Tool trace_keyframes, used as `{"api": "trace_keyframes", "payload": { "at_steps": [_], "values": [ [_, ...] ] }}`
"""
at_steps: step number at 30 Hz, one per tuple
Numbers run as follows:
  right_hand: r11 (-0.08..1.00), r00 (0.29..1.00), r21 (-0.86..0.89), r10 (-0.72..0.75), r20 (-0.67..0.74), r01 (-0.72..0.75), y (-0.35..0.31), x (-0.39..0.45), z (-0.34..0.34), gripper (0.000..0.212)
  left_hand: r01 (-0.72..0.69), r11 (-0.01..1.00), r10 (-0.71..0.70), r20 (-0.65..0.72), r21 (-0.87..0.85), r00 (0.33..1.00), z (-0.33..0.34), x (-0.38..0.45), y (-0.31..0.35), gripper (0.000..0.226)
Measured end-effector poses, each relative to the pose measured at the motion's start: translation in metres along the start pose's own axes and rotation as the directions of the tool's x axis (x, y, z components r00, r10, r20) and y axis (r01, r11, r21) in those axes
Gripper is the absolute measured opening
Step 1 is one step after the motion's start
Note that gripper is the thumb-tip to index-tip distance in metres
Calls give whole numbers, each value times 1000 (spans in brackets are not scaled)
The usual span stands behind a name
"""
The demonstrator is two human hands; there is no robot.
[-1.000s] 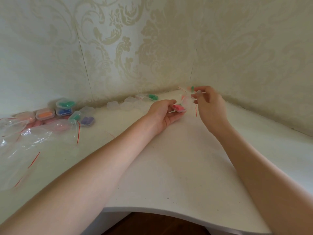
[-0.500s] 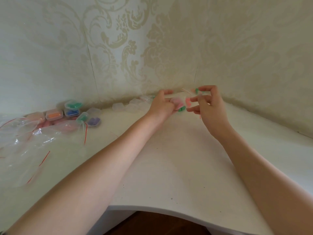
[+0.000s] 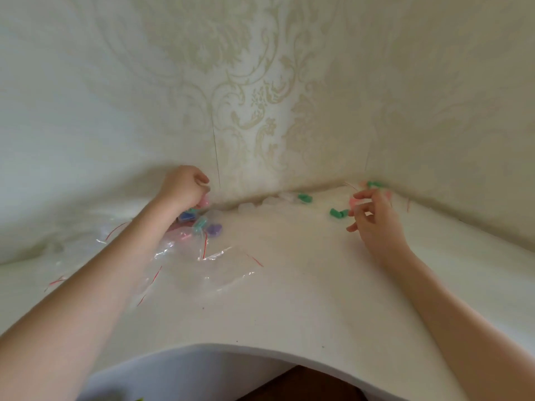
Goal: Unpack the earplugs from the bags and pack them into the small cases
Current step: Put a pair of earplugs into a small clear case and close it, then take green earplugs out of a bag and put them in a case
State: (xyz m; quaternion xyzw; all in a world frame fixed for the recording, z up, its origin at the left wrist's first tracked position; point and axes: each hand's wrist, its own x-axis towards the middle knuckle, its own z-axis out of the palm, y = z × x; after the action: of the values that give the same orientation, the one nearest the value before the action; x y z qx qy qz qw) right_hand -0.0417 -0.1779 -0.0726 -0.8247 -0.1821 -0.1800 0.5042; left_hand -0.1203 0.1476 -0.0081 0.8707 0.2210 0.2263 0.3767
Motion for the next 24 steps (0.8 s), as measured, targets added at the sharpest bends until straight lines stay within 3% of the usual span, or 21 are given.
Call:
{"api": "trace_keyframes", "payload": {
  "at_steps": [4,8,11,13,15,18,21,24],
  "values": [
    [998,999,26,49,21,-50,0,-4,-3,18,-185,948,192,-1,258,981,0,-16,-12,16],
    [996,997,60,67,37,-69,3,-5,-5,21,-300,685,338,75,664,938,11,-20,-4,26],
    [997,998,41,59,22,-60,4,-5,-4,20,-336,513,343,171,790,924,30,-24,4,24],
    [998,999,-65,6,-39,-9,8,-2,-5,19,-376,458,398,193,805,897,41,-29,8,21],
    [959,998,-285,-14,-56,-2,13,1,-10,28,-420,469,434,212,777,876,54,-34,16,23],
    [787,990,-603,140,-30,-129,21,7,-18,53,-509,521,478,260,685,839,87,-45,36,24],
    [675,958,-709,286,-3,-204,27,13,-13,62,-591,608,528,286,529,799,127,-56,58,24],
    [628,920,-753,383,80,-196,35,25,-18,58,-630,670,545,316,394,777,164,-68,73,29]
  ]
}}
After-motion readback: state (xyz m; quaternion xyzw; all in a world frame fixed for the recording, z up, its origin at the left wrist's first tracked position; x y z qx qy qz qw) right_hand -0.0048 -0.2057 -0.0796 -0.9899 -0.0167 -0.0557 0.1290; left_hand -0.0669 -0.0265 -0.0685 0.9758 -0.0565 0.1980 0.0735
